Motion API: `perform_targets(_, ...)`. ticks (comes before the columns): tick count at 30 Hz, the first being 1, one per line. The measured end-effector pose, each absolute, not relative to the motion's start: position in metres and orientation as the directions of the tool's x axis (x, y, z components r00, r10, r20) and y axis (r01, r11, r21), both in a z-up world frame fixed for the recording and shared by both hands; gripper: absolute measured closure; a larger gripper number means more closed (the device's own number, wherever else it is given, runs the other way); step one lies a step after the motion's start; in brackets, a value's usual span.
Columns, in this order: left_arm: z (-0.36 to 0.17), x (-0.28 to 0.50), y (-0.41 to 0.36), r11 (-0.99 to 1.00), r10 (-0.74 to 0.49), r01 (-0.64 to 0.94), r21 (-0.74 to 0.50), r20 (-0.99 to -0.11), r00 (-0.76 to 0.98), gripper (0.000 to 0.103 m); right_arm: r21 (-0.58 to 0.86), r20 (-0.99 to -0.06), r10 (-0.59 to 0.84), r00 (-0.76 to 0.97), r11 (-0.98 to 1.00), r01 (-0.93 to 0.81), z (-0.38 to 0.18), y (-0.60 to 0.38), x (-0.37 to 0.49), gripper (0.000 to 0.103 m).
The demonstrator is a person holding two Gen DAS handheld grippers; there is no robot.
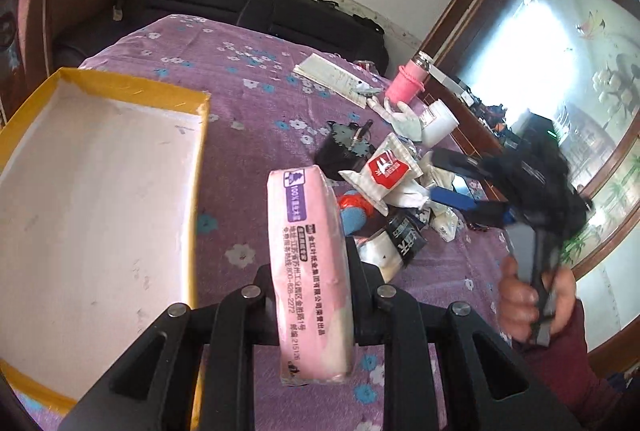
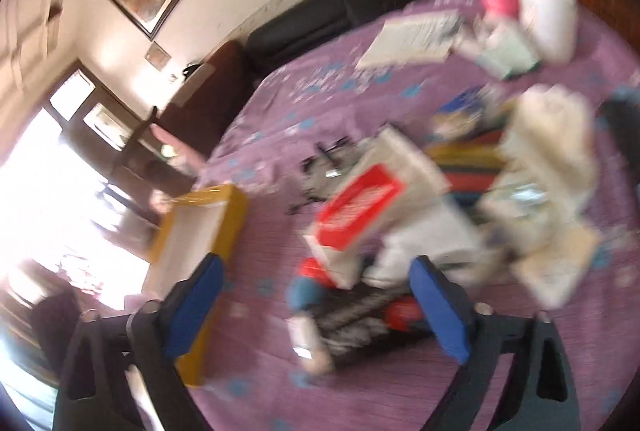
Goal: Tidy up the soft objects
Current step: 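Grasp the pink tissue pack with the left tool and lift it, then drop pink pack in box with left tool while right tool places wet-wipe packet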
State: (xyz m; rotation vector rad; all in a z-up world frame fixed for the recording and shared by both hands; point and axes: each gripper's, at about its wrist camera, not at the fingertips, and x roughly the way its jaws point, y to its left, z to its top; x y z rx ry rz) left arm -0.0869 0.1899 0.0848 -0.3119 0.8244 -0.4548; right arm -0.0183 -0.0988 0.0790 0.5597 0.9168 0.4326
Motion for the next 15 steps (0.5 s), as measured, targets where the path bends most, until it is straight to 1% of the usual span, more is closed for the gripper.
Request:
perform_targets(4,0.082,-0.097,0.215,0.861,-0.492,0.229,-0.455,-0.624,0.607,0.082,0.591,-0.677,0.517,0.524,0.806,-0.031,0.071,-0.075,0.003,0.022)
perform_targets(6,0.081,-0.099,0.224,0.860,-0.488,0.217,-0.461,-0.624,0.610,0.082,0.515,-0.728,0.411,0.548,0.856,0.043,0.071,-0.064,0.007,0.022)
perform_targets(9,0.080,-0.103,0.235,0.857,-0.490,0.208,-0.472,-0.616,0.617,0.082,0.441,-0.791,0.301,0.532,0.884,0.154,0.064,-0.064,0.017,0.022)
perform_targets(12,0.080,-0.107,0.245,0.851,-0.494,0.203,-0.485,-0.605,0.624,0.082,0.439,-0.817,0.278,0.505,0.868,0.232,0.048,-0.074,0.026,0.025)
perform_targets(13,0.079,-0.108,0.247,0.850,-0.494,0.201,-0.488,-0.603,0.626,0.082,0.448,-0.812,0.276,0.515,0.859,0.247,0.046,-0.082,0.025,0.035)
perform_targets(14,0.079,-0.109,0.248,0.849,-0.494,0.199,-0.490,-0.602,0.627,0.082,0.463,-0.801,0.274,0.532,0.847,0.262,0.047,-0.088,0.022,0.051)
perform_targets(15,0.079,-0.110,0.249,0.848,-0.494,0.198,-0.491,-0.601,0.628,0.082,0.483,-0.785,0.276,0.555,0.833,0.269,0.047,-0.094,0.018,0.051)
